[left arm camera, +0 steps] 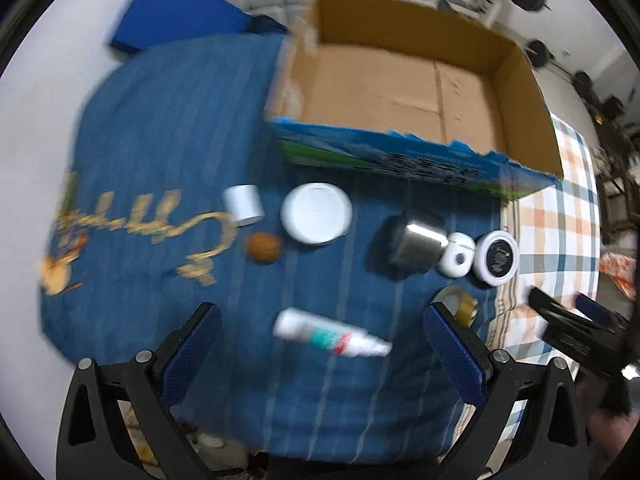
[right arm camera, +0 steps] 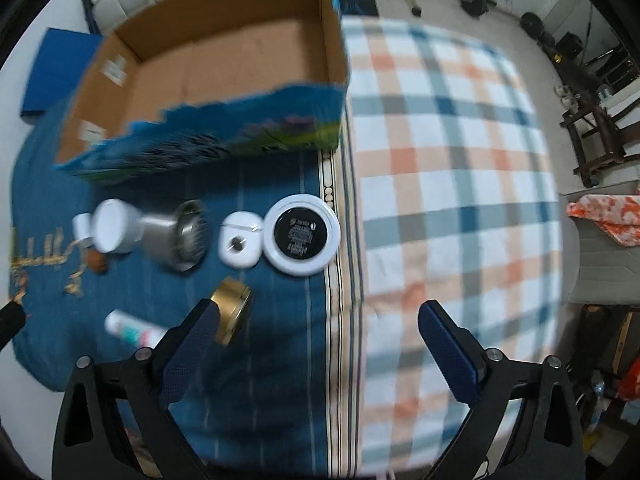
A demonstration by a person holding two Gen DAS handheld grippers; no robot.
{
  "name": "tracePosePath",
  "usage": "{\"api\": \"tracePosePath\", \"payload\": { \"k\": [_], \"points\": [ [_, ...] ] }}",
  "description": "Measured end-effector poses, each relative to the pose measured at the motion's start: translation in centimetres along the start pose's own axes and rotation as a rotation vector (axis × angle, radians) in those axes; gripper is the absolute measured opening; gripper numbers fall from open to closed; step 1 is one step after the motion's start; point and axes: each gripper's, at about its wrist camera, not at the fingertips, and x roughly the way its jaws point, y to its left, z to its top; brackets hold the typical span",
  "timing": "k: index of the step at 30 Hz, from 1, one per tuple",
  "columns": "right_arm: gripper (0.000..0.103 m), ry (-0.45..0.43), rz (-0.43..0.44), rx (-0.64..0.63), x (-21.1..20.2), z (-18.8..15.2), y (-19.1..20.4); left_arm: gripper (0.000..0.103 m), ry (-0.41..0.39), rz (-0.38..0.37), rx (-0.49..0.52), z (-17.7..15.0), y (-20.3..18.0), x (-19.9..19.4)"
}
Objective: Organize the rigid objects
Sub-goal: 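Grasp the silver metal cylinder with the left gripper while the right grasps the black-lidded white compact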
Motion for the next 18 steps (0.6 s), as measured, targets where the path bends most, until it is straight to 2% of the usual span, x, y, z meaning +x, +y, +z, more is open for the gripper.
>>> {"api": "tracePosePath", "payload": {
  "k": [4, 8, 10, 13, 15, 16, 18],
  "points": [
    [0.094, 0.076, 0.032, 0.028, 5.7, 2.4, -0.4, 0.094, 0.055, -0.064, 0.043, 2.2, -2.9, 4.8],
    [0.094, 0.095, 0.108, 0.04, 8.3, 3.4, 0.1, 0.094, 0.12, -0.115, 0.069, 3.9, -5.3, 8.2],
    [0.093, 0.118, 0.125, 0.039, 9.4, 3.7, 0.4, 0.094, 0.144, -0.103, 0.083, 4.6, -6.2, 9.4],
    [0.079, 0.16, 0.118, 0.027, 11.1, 3.8, 0.7, 0.094, 0.175, -0.099, 0.101, 5.4, -7.3, 10.9],
    [0.078, 0.19, 0.117, 0.029, 12.1, 3.5, 0.4, 0.093, 0.184, -0.074, 0.114, 5.8, -7.8, 11.8],
    [0.078, 0.201, 0.114, 0.031, 12.3, 3.4, 0.2, 0.09, 0.187, -0.063, 0.119, 5.8, -8.0, 12.2],
    [0.078, 0.213, 0.071, 0.029, 12.7, 3.1, -0.5, 0.071, 0.198, -0.047, 0.125, 5.8, -8.2, 12.9]
  ]
}}
